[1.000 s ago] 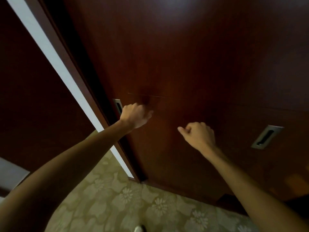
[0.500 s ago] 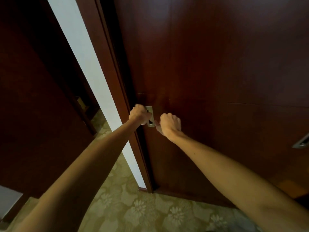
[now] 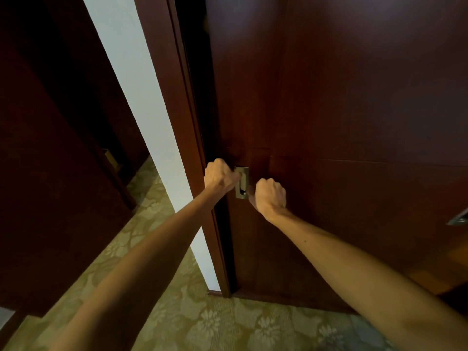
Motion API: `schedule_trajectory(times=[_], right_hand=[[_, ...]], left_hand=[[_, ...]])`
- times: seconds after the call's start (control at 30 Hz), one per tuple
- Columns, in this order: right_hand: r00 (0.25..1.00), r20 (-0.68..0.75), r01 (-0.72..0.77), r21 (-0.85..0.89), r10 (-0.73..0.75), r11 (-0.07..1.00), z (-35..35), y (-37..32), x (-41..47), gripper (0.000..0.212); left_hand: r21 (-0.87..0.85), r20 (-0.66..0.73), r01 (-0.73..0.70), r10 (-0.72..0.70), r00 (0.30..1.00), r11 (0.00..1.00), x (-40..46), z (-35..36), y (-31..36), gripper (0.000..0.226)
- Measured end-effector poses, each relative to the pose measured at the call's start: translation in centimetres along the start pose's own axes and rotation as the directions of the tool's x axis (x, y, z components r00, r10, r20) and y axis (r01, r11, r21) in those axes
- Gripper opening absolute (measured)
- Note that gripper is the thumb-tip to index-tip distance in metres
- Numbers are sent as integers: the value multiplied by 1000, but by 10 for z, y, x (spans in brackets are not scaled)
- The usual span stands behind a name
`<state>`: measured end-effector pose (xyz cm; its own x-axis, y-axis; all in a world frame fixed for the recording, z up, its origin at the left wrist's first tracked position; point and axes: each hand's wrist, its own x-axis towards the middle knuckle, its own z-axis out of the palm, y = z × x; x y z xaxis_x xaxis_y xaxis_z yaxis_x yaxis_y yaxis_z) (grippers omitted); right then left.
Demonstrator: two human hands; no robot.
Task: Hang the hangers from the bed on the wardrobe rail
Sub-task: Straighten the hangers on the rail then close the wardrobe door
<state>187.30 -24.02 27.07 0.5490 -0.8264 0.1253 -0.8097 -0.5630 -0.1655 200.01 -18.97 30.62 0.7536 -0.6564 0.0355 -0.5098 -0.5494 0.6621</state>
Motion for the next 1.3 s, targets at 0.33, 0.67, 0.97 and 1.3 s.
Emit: schedule_trajectory(times=[0.33, 0.67, 0.97, 1.3], right_hand=[[997, -25, -68, -31, 67, 997, -9, 21, 4, 27], [996, -5, -87, -163, 87, 983, -11, 36, 8, 33], [998, -29, -65, -132, 62, 989, -11, 66, 5, 51], [997, -49, -59, -138, 53, 989, -21, 107, 2, 57]], left_hand=[[209, 177, -336, 303, 937, 918, 16, 11, 13, 44], [248, 278, -441, 372, 885, 863, 25, 31, 32, 82], [223, 346, -471, 382, 857, 854, 19, 47, 53, 67], [249, 376, -542, 435, 818, 803, 8, 74, 88, 63]])
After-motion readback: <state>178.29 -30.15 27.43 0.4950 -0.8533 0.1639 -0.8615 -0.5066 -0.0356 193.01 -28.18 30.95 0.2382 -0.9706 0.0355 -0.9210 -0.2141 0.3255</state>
